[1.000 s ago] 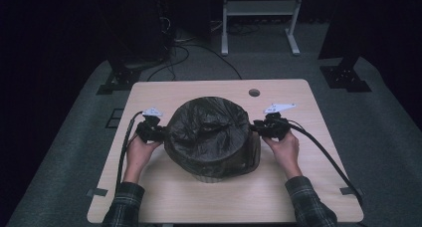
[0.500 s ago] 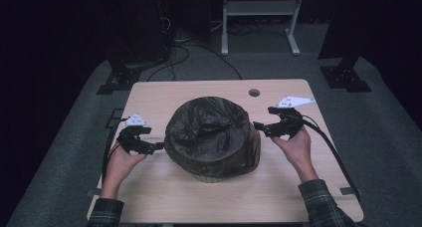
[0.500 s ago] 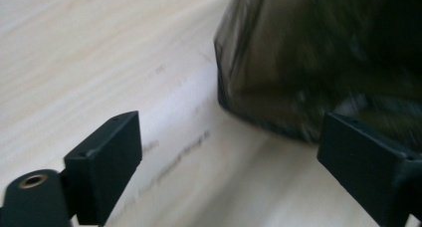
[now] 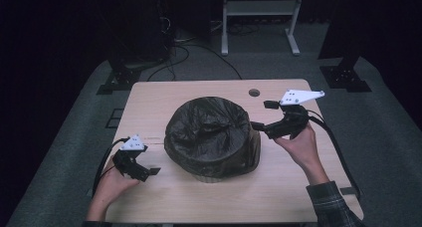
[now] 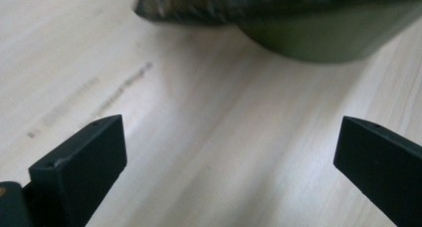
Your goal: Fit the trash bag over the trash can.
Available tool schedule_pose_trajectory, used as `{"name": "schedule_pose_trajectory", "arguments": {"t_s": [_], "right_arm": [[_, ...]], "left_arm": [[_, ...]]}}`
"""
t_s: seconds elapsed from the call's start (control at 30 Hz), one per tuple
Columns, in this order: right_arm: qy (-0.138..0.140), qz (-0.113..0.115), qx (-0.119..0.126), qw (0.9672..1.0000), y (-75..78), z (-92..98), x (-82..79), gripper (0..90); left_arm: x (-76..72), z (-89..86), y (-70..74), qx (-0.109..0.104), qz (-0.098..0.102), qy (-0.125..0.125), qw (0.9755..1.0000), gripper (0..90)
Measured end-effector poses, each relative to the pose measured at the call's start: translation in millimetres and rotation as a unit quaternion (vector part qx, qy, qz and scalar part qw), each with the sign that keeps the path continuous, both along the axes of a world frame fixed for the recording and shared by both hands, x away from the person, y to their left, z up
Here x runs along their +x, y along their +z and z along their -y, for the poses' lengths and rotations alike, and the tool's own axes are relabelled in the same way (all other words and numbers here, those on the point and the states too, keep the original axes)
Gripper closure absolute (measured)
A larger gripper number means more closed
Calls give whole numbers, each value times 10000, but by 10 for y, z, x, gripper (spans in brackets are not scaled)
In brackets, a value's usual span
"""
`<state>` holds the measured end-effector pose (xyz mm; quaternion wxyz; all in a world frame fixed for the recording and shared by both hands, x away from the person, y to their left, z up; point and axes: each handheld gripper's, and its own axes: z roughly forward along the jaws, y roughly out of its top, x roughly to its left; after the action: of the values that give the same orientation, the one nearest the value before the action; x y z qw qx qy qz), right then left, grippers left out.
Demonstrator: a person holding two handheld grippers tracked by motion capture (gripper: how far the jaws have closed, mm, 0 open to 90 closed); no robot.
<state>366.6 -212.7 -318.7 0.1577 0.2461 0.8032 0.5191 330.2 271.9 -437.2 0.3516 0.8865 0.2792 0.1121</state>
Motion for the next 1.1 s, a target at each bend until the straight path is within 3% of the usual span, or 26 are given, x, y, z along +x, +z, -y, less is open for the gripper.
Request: {"name": "schedule_pose_trajectory", "arguments": {"t_s": [0.27,0.57,0.67,0.87,1.1], "right_arm": [[444,42,-157,9989,197,-201,-115,93],[870,77,-502,9949,333,-453,-141,93],[974,109,-717,9926,355,-558,-136,93],[1216,-54,-1079,9867,351,-752,-90,93],[1369,-229,-1431,9799,299,-928,-10,94]], "left_arm": [[-142,20,-174,142,75,-137,9998,0],[-201,56,-394,186,-76,-320,9993,0],[-220,65,-397,184,-68,-337,9992,0],[-261,37,-458,-132,142,-343,9992,0],[-268,41,-458,-135,141,-378,9991,0]]}}
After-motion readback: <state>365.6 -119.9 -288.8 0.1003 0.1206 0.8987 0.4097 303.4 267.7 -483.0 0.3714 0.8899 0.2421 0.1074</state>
